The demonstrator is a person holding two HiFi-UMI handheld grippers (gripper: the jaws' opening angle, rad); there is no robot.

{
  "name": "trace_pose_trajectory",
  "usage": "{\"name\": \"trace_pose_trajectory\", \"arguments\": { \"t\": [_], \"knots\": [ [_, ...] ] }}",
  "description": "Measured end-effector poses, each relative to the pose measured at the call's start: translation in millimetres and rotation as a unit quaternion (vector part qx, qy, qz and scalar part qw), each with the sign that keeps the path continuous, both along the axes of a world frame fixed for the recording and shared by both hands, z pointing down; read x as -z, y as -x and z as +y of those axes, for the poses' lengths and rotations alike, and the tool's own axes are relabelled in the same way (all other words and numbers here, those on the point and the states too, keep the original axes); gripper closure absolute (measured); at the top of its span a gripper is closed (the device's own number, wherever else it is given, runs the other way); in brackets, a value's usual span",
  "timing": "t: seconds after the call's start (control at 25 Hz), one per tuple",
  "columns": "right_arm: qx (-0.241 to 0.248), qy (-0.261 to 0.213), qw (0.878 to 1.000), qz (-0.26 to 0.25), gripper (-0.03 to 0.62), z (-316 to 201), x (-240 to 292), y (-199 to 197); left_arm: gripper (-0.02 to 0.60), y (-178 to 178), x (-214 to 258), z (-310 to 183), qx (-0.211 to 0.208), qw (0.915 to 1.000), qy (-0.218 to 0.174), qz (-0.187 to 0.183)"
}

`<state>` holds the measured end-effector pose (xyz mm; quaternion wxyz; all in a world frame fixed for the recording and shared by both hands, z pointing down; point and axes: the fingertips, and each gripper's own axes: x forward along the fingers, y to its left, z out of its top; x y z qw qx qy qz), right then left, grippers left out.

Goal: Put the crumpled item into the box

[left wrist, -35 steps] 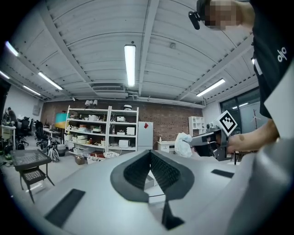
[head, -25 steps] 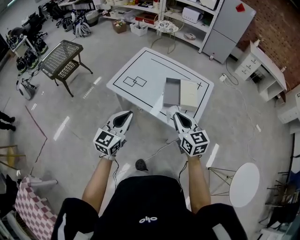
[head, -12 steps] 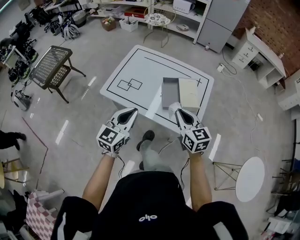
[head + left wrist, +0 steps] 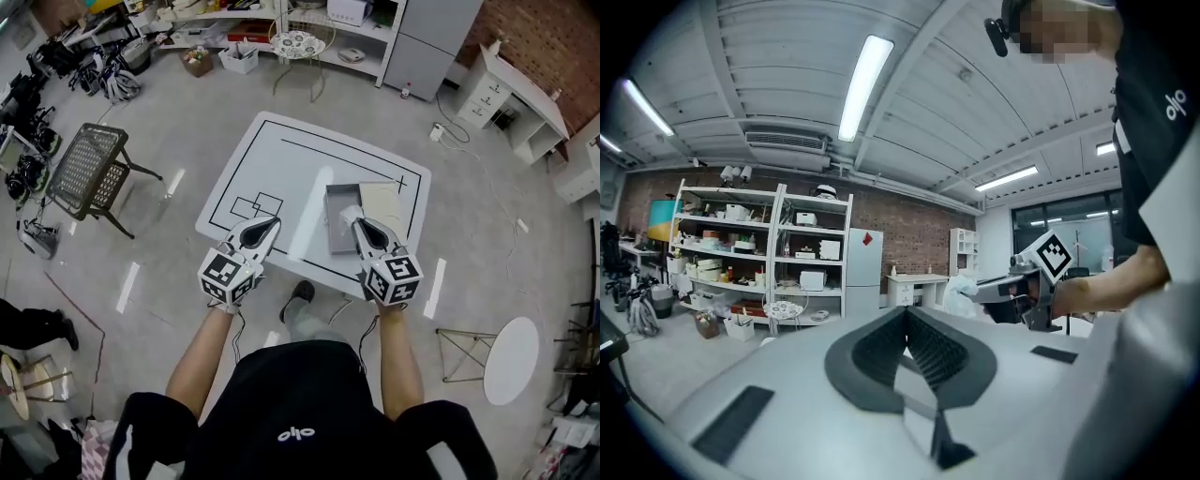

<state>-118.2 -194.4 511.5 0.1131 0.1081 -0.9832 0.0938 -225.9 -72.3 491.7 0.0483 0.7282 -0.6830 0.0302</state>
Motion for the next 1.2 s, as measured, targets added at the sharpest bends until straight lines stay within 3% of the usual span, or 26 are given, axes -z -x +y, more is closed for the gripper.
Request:
{"name": "trace_pose_trajectory", "arguments": {
  "t": [0.24, 0.52, 0.92, 1.2],
  "knots": [
    [-0.031, 0.006, 0.999, 0.004, 0.576, -48, -2, 37, 0.574, 41, -4, -55, -0.033, 0.9994, 0.010, 0.003],
    [-0.062, 0.017, 0.998, 0.017, 0.576, -91, -19, 63, 0.574, 66, -12, -110, -0.074, 0.9970, 0.021, 0.005],
    [-0.085, 0.049, 0.993, 0.069, 0.576, -121, -82, 80, 0.574, 73, -29, -149, -0.101, 0.9943, 0.031, 0.016],
    [-0.095, 0.075, 0.983, 0.139, 0.576, -139, -149, 92, 0.574, 72, -39, -160, -0.112, 0.9928, 0.041, 0.017]
  ]
}}
